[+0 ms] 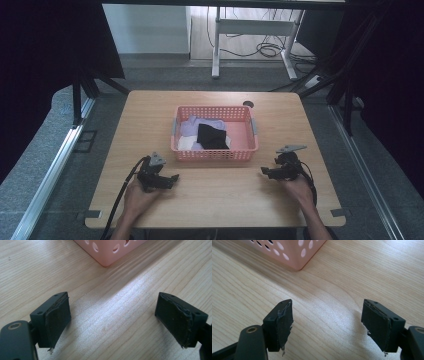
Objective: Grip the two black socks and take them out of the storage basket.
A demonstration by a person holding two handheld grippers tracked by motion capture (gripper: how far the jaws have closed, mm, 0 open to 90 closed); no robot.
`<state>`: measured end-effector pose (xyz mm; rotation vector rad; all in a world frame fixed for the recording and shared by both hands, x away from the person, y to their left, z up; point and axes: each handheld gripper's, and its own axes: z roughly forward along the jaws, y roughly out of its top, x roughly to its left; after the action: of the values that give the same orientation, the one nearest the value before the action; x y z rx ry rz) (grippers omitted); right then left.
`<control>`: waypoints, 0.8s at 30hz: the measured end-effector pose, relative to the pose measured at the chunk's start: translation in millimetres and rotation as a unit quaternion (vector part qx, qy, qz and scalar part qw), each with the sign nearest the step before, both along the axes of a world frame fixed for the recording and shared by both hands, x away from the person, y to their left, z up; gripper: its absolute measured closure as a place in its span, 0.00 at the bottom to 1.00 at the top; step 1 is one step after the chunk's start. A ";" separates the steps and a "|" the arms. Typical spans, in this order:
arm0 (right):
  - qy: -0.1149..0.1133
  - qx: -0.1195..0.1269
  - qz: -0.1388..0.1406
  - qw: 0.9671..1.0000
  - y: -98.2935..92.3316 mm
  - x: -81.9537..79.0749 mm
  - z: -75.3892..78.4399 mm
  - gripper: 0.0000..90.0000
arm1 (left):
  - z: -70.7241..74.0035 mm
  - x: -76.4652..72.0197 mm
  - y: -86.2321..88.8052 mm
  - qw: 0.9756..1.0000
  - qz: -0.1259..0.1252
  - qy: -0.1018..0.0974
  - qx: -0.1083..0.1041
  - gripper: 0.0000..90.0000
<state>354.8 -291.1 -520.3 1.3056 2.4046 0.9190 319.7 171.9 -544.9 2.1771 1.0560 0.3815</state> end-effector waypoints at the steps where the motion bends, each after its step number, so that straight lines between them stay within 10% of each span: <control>1: -0.004 -0.001 0.000 1.000 0.0 -0.2 1.0 0.29 | 0.0 0.0 0.0 1.000 0.000 0.000 0.000 0.14; 24: 0.001 0.019 0.014 1.000 6.1 -2.7 16.3 0.29 | 0.0 0.1 0.1 1.000 -0.001 0.000 0.000 0.14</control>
<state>352.1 -285.0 -504.0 1.2906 2.4234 0.9755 319.8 172.0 -544.9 2.1781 1.0540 0.3824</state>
